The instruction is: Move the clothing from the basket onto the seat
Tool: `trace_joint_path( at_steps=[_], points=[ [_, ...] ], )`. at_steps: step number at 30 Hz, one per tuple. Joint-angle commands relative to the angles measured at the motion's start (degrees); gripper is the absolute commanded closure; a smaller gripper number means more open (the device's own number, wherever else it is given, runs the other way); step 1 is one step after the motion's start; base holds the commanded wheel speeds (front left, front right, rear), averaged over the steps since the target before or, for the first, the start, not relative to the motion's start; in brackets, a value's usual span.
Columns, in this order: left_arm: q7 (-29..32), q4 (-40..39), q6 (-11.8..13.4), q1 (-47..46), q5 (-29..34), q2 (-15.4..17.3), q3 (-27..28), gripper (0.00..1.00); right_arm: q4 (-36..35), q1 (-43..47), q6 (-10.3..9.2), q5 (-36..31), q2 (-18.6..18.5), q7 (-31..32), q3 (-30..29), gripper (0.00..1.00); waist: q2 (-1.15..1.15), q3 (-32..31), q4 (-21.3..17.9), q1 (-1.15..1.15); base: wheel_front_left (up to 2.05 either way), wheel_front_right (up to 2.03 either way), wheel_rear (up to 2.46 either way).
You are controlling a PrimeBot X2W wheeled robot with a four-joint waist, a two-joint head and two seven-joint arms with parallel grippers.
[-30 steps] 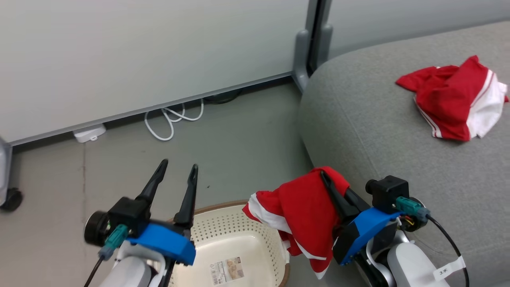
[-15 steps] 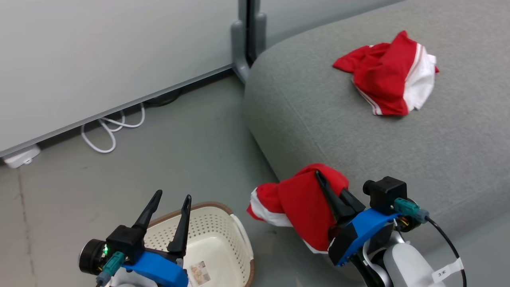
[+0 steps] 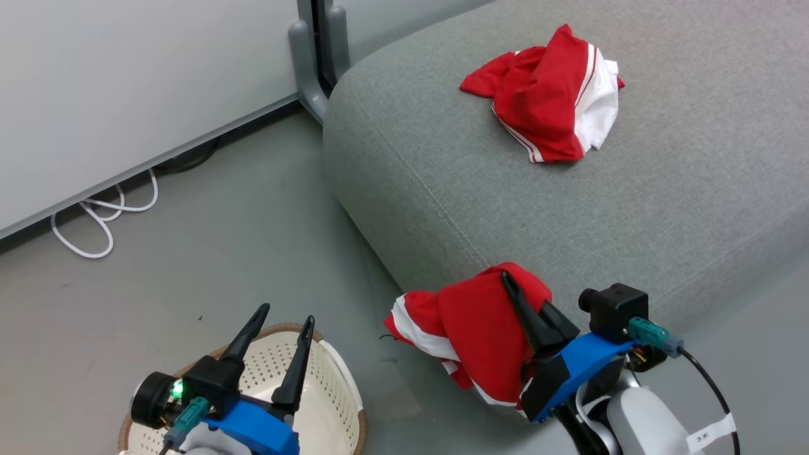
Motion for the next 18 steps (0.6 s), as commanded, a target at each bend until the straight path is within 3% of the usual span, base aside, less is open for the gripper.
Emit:
trace_joint_path(
  at_steps=[1,12,18],
  points=[
    [-0.06,0.18,-0.05,-0.90,0.22,0.41,0.01,0.00,0.07,-0.56,0.03,0.42,-0.01,-0.45,0.00,1.00,0.00,0.23,-0.10,0.00,0.00,0.00,0.00],
    [-0.06,0.46,0.03,-1.64,0.15,0.35,-0.91,0.00,-0.01,-1.81,0.03,0.94,-0.02,-0.80,-1.25,1.00,0.00,1.30,1.80,0.00,0.00,0.00,0.00],
    [-0.11,-0.98,0.28,-2.52,0.67,0.57,-0.93,0.00,-1.96,-7.57,0.03,-0.58,-0.02,-0.55,-5.99,1.00,0.00,3.63,3.73,0.00,0.00,0.00,0.00]
  ],
)
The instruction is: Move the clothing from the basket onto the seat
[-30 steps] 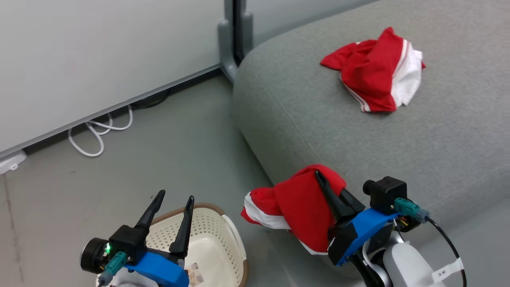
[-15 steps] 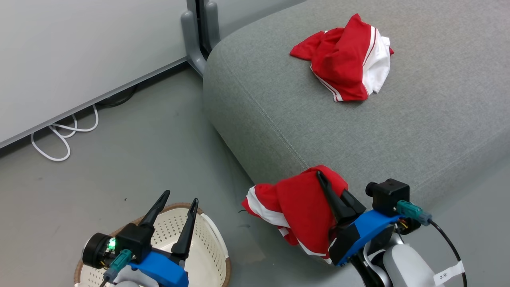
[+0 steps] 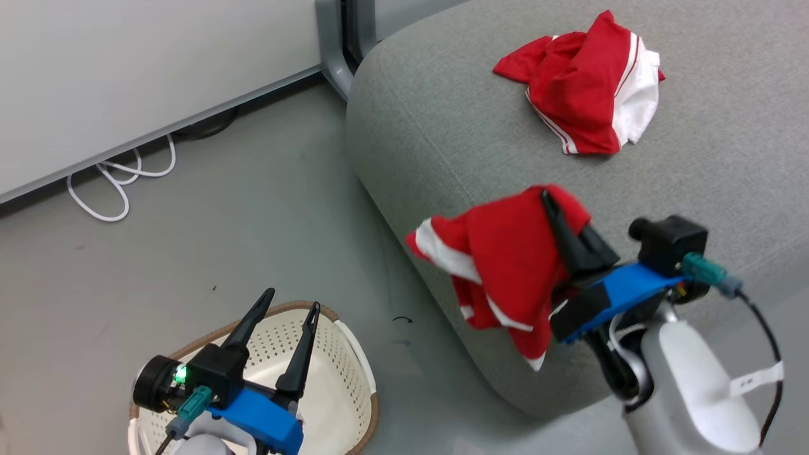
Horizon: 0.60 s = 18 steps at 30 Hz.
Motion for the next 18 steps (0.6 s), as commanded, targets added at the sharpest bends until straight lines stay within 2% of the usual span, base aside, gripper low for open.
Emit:
trace_joint_path(
  at_steps=[1,4,10,15,18],
  points=[
    [-0.11,-0.58,0.17,-1.16,0.36,0.38,-0.01,0.00,-0.92,-2.69,0.03,-0.63,-0.01,0.33,-1.72,1.00,0.00,1.39,1.22,0.00,0.00,0.00,0.00],
    [-0.13,-1.85,0.13,-2.42,0.87,0.72,-0.10,0.00,-2.52,-7.55,0.03,-1.75,-0.06,1.93,-6.06,1.00,0.00,3.59,2.76,0.00,0.00,0.00,0.00],
    [-0.18,-5.63,1.12,-4.39,2.35,2.01,0.74,0.00,-6.40,-18.97,0.03,2.51,-2.01,7.35,-15.89,1.00,0.00,9.85,5.52,0.00,0.00,0.00,0.00],
    [0.13,-9.29,1.71,-6.16,3.69,3.22,1.01,0.00,-7.15,-28.56,0.03,5.89,-6.08,12.43,-25.43,1.00,0.00,16.71,8.10,0.00,0.00,0.00,0.00],
    [0.55,-11.40,2.08,-7.03,4.18,4.23,1.37,0.00,-5.92,-33.39,0.03,5.32,-9.07,14.13,-30.84,1.00,0.00,20.53,9.32,0.00,0.00,0.00,0.00]
  ],
)
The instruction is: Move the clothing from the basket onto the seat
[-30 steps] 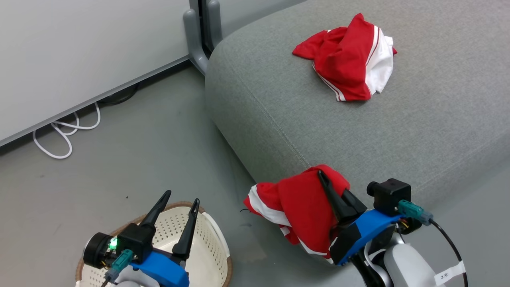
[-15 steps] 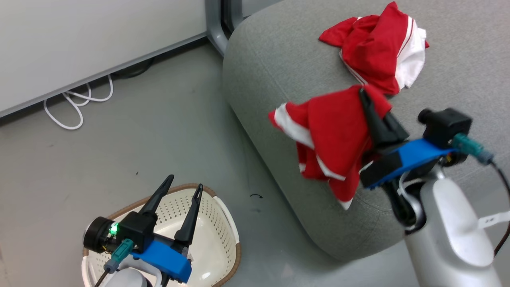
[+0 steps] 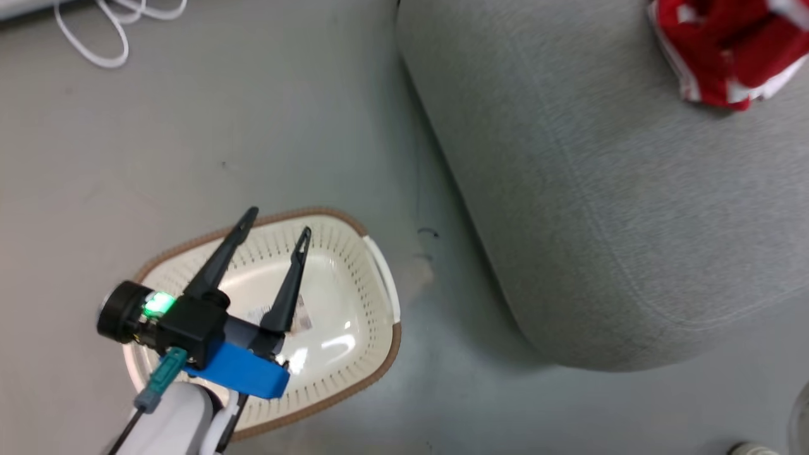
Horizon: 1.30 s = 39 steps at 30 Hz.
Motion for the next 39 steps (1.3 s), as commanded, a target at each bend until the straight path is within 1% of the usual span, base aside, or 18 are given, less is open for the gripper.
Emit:
trace_joint_path(
  at_steps=[1,6,9,14,15,19,20,21,22,27,30,35,39],
  points=[
    [0.26,-1.25,0.45,-1.70,0.51,0.93,0.56,0.00,0.85,-2.80,0.03,-0.82,-1.08,0.56,-2.15,1.00,0.00,6.03,2.95,-0.01,0.00,0.00,0.00],
    [0.54,-5.85,1.18,-3.13,1.87,2.66,1.26,0.00,5.83,-9.21,0.03,-3.55,-4.96,1.91,-10.53,1.00,0.00,11.68,4.95,-0.01,0.00,0.00,0.00],
    [0.46,-8.97,1.67,-3.61,2.80,3.91,1.79,0.00,9.43,-12.31,0.04,-5.90,-5.96,1.21,-14.38,1.00,0.00,14.58,5.87,-0.01,0.00,0.00,0.00],
    [0.32,-12.87,2.32,-3.90,3.71,5.04,2.35,0.00,16.62,-13.08,0.03,-9.52,-7.62,-1.03,-18.21,1.00,0.00,17.46,7.35,-0.01,0.00,0.00,0.00],
    [0.32,-12.87,2.32,-3.90,3.71,5.04,2.35,0.00,16.62,-13.08,0.03,-9.52,-7.62,-1.03,-18.21,1.00,0.00,17.46,7.35,-0.01,0.00,0.00,0.00],
    [0.05,-14.72,2.92,-3.62,3.88,5.52,2.83,0.00,23.37,-11.82,0.03,-11.85,-7.41,-3.98,-21.26,1.00,0.00,18.01,7.96,-0.01,0.00,0.00,0.00],
    [-0.01,-14.86,2.98,-3.64,3.85,5.53,2.84,0.00,24.31,-11.65,0.03,-12.40,-7.61,-4.52,-21.25,0.70,0.00,17.86,8.04,-0.01,0.00,0.00,0.00],
    [-0.06,-14.83,3.05,-3.64,3.79,5.47,2.85,0.00,25.13,-11.39,0.03,-12.92,-7.77,-4.93,-20.94,0.18,0.00,17.56,8.10,-0.01,0.00,0.00,0.00],
    [-0.08,-14.72,3.07,-3.58,3.66,5.33,2.80,0.00,25.89,-11.08,0.03,-13.22,-7.72,-5.21,-20.70,0.00,0.00,17.15,8.14,-0.01,0.00,0.00,0.00],
    [-0.26,-12.93,2.70,-3.35,2.73,3.87,2.13,0.00,28.04,-8.94,0.03,-15.14,-7.93,-5.74,-16.98,0.00,0.00,13.64,8.76,-0.01,0.00,0.00,0.00],
    [-0.39,-11.02,2.43,-2.84,1.92,2.57,1.95,0.00,27.93,-6.51,0.03,-14.03,-6.90,-5.68,-14.29,0.00,0.00,10.44,9.25,-0.01,0.00,0.00,0.00],
    [-0.55,-7.38,1.79,-1.43,0.33,-0.10,1.53,0.00,24.92,0.16,0.03,-11.06,-6.25,-4.28,-8.94,0.00,0.00,4.20,10.73,-0.01,0.00,0.00,0.00],
    [-0.58,-4.15,1.16,0.32,-1.05,-2.71,2.35,0.00,21.38,7.90,0.03,-9.76,-5.20,-4.14,-6.41,0.00,0.00,-1.97,12.18,-0.01,0.00,0.00,0.00]
  ],
)
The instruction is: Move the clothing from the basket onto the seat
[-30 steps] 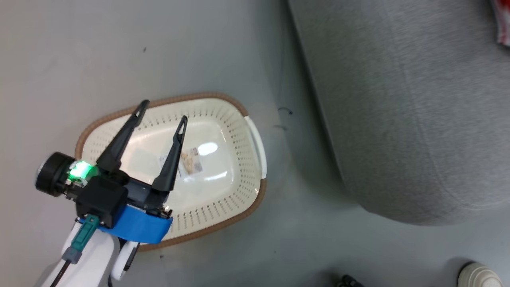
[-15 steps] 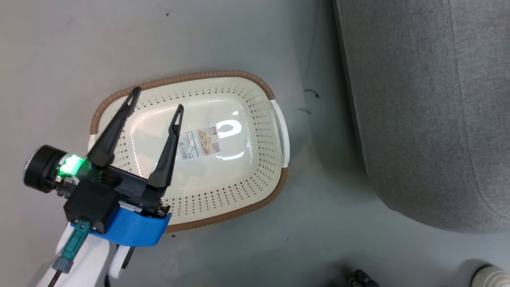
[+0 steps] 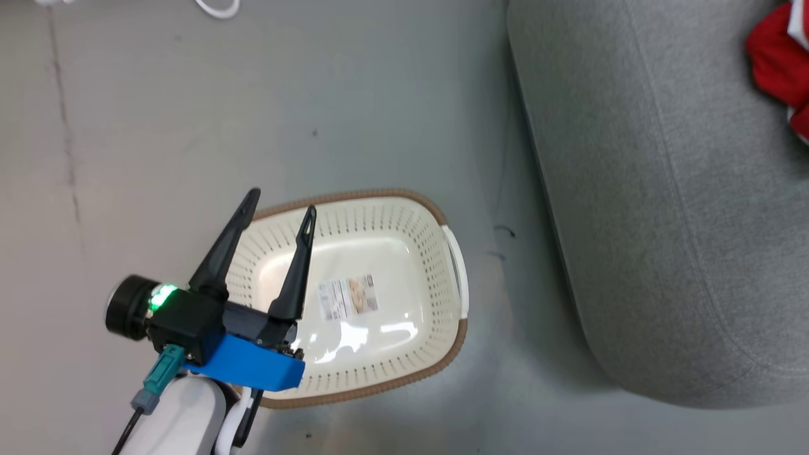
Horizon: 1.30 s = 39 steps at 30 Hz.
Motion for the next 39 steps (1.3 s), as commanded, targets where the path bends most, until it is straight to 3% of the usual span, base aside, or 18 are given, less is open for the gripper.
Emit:
trace_joint_path(
  at_steps=[1,8,18,26,39],
  points=[
    [-0.23,0.86,-0.15,1.30,-0.37,-0.41,0.60,0.00,-1.20,2.68,0.03,0.18,0.48,-0.10,0.84,0.00,0.00,-5.71,1.88,0.01,0.00,0.00,0.00],
    [-0.25,5.52,-1.25,6.04,-1.75,-3.91,4.86,0.00,-9.41,16.72,0.03,-0.32,6.25,0.22,7.26,0.00,0.00,-15.29,2.54,0.01,0.00,0.00,0.00],
    [-0.25,10.61,-3.16,10.56,-0.78,-7.10,10.40,0.00,-18.18,30.05,0.03,-4.10,12.29,-4.40,14.85,0.00,0.00,-22.62,3.73,0.01,0.00,0.00,0.00],
    [-0.21,13.19,-3.92,13.30,0.39,-9.27,14.75,0.00,-22.26,37.17,0.03,-5.84,13.73,-8.14,21.34,0.00,0.00,-26.25,5.61,0.01,0.00,0.00,0.00],
    [-0.22,16.16,-5.20,15.21,1.64,-11.01,19.65,0.00,-23.02,44.21,0.03,-5.19,13.85,-11.22,24.48,0.00,0.00,-29.14,9.76,0.01,0.00,0.00,0.00]
  ],
)
